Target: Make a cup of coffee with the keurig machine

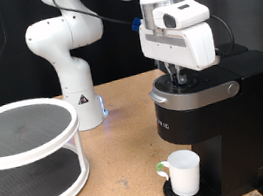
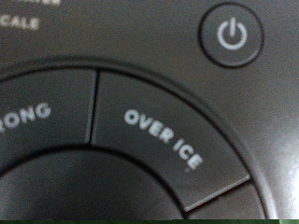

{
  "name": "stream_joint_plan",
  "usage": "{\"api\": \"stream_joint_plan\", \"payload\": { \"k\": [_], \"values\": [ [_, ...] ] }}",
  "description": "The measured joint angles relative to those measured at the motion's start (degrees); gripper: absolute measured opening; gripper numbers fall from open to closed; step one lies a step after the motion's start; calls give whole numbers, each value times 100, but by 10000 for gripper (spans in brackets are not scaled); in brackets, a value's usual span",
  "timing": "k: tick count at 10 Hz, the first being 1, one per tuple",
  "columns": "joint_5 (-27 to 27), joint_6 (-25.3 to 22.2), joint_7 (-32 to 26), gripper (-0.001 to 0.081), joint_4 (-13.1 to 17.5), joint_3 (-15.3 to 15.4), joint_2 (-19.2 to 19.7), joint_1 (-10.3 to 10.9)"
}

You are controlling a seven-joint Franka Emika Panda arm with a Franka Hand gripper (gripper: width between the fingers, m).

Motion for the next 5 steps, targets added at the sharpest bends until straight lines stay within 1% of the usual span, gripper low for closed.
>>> {"api": "stream_joint_plan", "payload": {
  "k": [4, 5],
  "values": [
    [791, 42, -599, 2, -32, -58, -28, 0],
    [941, -37, -732, 2, -33, -74, -58, 0]
  ]
}}
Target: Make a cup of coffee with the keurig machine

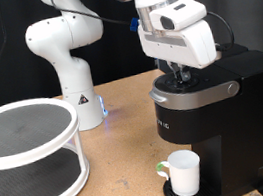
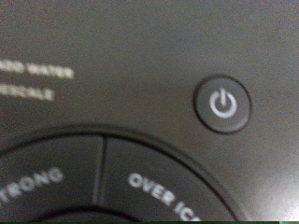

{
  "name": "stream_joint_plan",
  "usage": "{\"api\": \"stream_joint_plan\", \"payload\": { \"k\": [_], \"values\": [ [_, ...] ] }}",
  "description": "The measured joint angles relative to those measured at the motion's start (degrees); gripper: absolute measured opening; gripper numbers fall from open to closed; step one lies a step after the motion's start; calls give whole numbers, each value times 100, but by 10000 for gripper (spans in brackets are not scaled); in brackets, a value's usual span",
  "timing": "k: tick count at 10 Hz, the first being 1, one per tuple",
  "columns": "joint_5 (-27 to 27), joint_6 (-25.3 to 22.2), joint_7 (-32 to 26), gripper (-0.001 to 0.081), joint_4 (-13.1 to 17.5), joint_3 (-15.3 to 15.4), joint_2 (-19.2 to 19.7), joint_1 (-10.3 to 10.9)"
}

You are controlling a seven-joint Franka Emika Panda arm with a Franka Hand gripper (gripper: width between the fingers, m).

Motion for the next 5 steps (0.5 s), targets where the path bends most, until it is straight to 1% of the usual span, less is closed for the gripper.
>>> {"api": "stream_joint_plan", "payload": {
  "k": [3, 5],
  "values": [
    [314, -598, -302, 2, 80, -137, -307, -2],
    [352, -948, -403, 2, 127, -246, -550, -5]
  ]
}}
